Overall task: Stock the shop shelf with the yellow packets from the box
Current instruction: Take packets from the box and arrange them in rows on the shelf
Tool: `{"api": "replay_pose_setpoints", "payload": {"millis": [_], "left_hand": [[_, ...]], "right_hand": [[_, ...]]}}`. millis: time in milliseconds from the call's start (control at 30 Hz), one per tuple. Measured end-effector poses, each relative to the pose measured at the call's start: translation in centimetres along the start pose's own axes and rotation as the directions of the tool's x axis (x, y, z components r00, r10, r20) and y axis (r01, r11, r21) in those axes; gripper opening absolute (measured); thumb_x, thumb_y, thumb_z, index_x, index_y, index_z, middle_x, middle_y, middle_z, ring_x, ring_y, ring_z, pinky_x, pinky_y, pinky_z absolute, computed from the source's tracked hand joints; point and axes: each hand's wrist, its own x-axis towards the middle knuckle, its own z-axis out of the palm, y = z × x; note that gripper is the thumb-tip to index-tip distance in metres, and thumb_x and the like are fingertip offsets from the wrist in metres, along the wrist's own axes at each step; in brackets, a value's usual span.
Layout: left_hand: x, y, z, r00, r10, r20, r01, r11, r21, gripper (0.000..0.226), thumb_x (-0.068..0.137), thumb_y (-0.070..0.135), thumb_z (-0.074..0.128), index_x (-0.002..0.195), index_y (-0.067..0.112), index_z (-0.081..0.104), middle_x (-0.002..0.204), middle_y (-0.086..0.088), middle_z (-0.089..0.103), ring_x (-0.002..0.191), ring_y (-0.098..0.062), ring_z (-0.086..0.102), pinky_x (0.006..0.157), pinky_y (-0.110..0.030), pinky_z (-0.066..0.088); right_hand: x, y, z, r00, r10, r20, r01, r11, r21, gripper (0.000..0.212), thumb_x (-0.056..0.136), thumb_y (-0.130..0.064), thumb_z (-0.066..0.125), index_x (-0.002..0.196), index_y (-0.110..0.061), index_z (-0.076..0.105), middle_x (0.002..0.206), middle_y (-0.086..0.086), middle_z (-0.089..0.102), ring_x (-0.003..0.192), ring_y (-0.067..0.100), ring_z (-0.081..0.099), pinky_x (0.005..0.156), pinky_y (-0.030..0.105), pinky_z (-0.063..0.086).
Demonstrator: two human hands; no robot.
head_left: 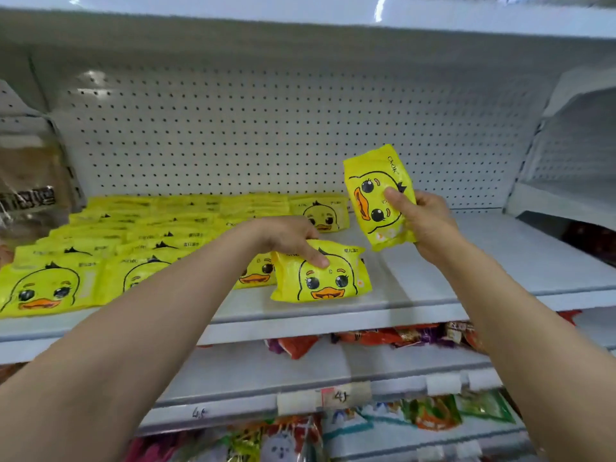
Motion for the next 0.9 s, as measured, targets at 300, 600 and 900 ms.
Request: {"api": "replay_pose_setpoints", "payload": {"millis": [300,600,900], "left_hand": [[10.2,0.2,-3.3,0.987,0.011,-0.163,0.038,0.955,0.293,0.069,0.076,0.051,0.077,0.131,0.013,0.057,0.128,-0.002,0.057,0.119,-0.023,0.053,0.096,-0.034,0.046],[16.3,-1.7,-5.2,0.972,-0.014,-0.235,0.12,0.887,0.445,0.066,0.079,0.044,0.076,0.136,0.022,0.052,0.138,-0.002,0.048,0.125,-0.025,0.046,0.094,-0.033,0.04],[18.0,-3.9,-5.8,0.932,0.031,-0.361,0.119,0.915,0.385,0.057,0.077,0.034,0.079,0.128,0.023,0.057,0.127,0.002,0.058,0.115,-0.019,0.052,0.085,-0.028,0.041]], "right_hand": [[4.4,1.5,-2.3,0.999,-0.024,-0.027,0.023,0.999,-0.03,0.011,0.085,-0.024,0.075,0.09,-0.016,0.072,0.081,0.0,0.077,0.073,0.017,0.074,0.068,0.033,0.06],[9.1,3.9,-4.5,0.999,0.029,0.036,-0.026,0.996,-0.086,0.019,0.081,-0.021,0.079,0.096,-0.013,0.073,0.084,-0.001,0.077,0.074,0.015,0.073,0.068,0.03,0.06],[13.1,4.8,-4.7,0.996,0.04,0.084,-0.032,0.995,-0.096,0.017,0.081,-0.023,0.079,0.095,-0.016,0.074,0.09,0.001,0.077,0.082,0.019,0.074,0.077,0.037,0.059]]}}
